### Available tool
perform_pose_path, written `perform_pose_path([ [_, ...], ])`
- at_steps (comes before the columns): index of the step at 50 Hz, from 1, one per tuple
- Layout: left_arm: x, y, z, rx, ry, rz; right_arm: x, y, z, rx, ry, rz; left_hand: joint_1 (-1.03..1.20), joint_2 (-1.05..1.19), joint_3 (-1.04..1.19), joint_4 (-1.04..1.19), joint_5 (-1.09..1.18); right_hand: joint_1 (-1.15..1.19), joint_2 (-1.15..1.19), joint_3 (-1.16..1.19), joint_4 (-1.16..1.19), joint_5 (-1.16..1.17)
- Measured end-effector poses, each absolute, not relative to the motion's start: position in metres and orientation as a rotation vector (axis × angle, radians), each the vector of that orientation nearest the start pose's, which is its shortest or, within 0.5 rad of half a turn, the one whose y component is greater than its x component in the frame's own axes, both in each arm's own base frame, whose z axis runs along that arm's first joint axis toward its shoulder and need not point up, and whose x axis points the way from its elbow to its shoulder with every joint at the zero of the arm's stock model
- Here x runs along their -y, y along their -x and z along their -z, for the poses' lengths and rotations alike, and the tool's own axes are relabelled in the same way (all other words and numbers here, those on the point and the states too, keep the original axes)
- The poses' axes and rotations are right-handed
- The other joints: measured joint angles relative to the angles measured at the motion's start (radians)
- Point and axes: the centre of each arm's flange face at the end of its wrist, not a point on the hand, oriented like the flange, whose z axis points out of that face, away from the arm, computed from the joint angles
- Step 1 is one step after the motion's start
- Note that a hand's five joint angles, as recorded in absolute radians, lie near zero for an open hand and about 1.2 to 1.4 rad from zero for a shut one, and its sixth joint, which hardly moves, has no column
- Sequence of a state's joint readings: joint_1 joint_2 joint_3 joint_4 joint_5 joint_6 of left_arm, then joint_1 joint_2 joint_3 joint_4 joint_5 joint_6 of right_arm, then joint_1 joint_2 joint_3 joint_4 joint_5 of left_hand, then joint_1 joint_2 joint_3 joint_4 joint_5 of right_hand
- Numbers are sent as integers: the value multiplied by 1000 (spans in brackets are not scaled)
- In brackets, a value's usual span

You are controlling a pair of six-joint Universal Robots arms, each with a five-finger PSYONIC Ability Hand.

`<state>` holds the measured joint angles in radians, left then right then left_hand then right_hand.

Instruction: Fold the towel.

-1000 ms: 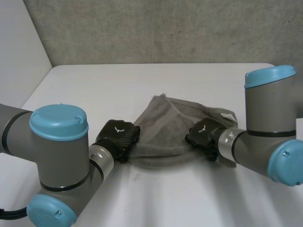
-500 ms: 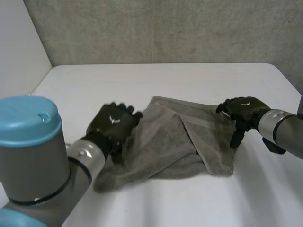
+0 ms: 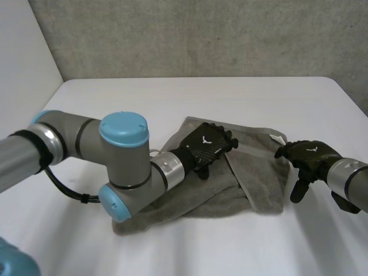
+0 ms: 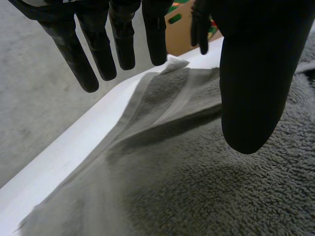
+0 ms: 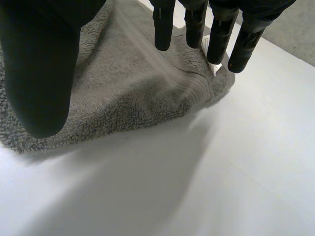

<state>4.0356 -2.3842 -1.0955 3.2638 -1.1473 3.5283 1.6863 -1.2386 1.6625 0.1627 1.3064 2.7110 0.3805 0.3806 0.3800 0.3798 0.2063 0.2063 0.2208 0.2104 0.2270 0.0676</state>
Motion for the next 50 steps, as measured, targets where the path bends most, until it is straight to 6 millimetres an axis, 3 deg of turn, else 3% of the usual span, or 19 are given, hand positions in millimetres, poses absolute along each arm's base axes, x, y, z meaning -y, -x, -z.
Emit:
perform_pose_path([
  [20,243,438,-131,1429,1417,-1572,276,-175,-167,-2534,856,1432,294,292,292,293,289,0,0,0,0,0],
  [50,233,454,-109,1385,1477,-1555,275,-175,-166,-2531,879,1435,378,378,379,379,374,0,0,0,0,0],
])
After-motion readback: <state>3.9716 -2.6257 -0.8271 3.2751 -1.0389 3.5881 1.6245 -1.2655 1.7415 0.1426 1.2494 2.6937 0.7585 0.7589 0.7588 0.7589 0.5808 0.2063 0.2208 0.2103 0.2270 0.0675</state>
